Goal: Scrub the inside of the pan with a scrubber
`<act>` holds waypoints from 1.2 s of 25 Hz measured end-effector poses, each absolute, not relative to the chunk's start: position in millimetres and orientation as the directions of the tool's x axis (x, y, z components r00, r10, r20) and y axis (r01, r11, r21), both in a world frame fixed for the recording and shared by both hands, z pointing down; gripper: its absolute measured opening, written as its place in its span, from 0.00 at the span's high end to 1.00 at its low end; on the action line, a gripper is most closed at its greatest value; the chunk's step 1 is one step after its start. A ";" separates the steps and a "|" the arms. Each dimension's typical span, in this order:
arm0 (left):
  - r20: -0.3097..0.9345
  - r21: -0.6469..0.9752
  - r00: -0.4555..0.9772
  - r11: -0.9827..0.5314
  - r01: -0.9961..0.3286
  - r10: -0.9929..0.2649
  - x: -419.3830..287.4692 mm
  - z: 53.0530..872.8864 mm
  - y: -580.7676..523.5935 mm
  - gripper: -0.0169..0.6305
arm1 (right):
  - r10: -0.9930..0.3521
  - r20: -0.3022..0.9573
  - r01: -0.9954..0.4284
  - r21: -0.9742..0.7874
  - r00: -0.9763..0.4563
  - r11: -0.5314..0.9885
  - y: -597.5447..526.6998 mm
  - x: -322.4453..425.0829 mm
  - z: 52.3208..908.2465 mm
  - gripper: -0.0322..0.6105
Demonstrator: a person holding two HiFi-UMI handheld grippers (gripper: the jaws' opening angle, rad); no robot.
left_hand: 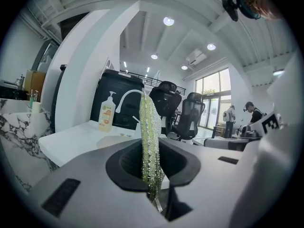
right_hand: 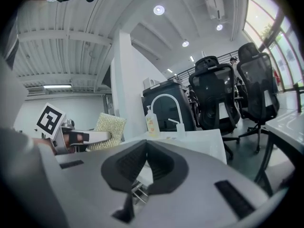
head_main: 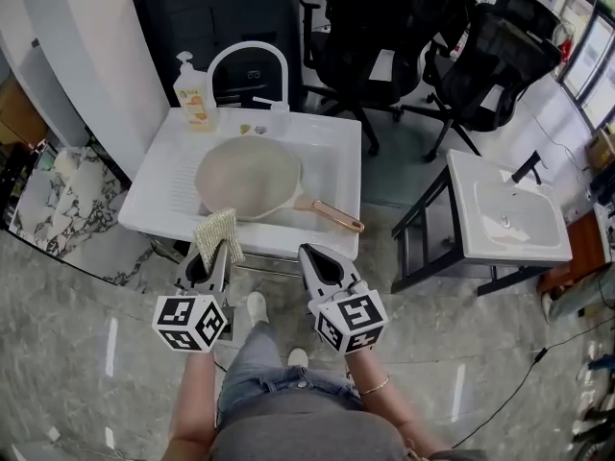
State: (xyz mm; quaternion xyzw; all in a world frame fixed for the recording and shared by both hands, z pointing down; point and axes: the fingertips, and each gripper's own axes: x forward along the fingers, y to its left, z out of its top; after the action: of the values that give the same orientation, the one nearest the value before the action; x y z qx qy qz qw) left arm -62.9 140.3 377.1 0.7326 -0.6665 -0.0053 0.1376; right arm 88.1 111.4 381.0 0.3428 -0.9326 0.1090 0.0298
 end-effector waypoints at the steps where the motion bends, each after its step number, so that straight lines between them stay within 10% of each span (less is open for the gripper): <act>1: 0.183 0.206 0.122 -0.084 -0.975 -0.976 -63.8 380.0 132.7 0.87 | -0.640 0.133 -0.654 -0.188 -0.757 0.733 104.5 87.2 382.1 0.93; 30: 0.338 0.246 0.536 -0.477 -0.844 -0.774 -116.0 430.5 -125.5 0.87 | -0.859 0.298 -0.908 -0.181 -0.416 0.377 -108.3 37.9 416.0 0.93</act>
State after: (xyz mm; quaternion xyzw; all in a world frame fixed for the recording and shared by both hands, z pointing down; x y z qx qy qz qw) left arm -116.0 -125.5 430.5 0.8546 -0.4731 0.0903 0.1940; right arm 37.9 -108.3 416.0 0.5346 -0.8263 0.1595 0.0772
